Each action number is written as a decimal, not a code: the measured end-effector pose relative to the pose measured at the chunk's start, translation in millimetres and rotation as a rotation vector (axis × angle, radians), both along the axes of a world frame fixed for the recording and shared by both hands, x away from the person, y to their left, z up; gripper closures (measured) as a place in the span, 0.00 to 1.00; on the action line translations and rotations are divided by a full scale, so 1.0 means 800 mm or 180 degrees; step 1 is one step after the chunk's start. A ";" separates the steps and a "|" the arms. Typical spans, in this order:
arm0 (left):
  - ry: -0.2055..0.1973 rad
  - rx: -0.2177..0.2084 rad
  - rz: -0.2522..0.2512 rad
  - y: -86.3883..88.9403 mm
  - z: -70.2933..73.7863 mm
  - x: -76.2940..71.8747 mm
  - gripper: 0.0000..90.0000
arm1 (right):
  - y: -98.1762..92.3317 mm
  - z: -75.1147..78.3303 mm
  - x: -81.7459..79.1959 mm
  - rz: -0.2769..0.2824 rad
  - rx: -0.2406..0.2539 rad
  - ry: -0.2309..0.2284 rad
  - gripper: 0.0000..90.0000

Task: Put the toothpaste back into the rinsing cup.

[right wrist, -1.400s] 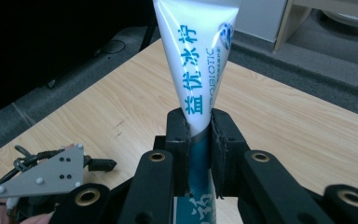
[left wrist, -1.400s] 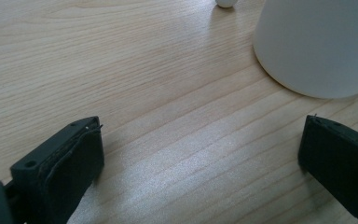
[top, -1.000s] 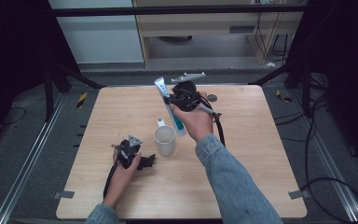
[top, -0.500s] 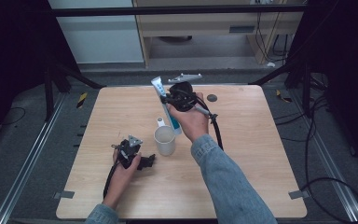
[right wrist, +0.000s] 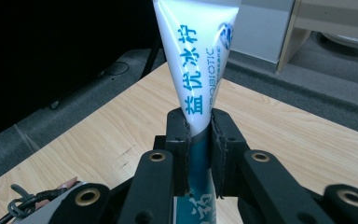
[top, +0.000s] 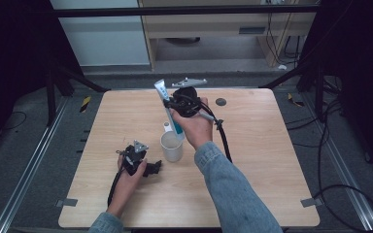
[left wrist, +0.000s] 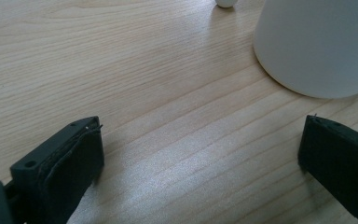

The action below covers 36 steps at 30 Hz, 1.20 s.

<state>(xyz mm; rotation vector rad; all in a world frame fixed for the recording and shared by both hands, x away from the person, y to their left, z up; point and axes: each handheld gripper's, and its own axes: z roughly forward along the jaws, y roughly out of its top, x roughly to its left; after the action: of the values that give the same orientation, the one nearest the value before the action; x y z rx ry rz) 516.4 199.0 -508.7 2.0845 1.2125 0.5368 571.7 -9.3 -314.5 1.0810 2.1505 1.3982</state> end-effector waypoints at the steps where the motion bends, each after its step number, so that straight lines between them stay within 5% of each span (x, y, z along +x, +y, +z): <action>1: -0.0001 0.0000 0.0001 0.000 0.000 0.000 0.00 | 0.001 0.000 -0.001 -0.0004 0.0010 -0.0020 0.88; 19: -0.0001 -0.0003 0.0001 0.000 0.000 0.000 0.00 | 0.009 -0.032 -0.011 -0.0103 0.0261 -0.0323 0.88; 36: -0.0002 -0.0013 0.0009 0.000 0.000 0.000 0.00 | -0.001 -0.064 -0.014 -0.0173 0.0358 -0.0235 0.88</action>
<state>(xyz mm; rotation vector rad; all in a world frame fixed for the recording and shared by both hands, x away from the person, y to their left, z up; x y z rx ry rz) 516.2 198.7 -508.9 2.0794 1.2154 0.5357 560.4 -10.0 -365.8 1.1015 1.9971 1.5251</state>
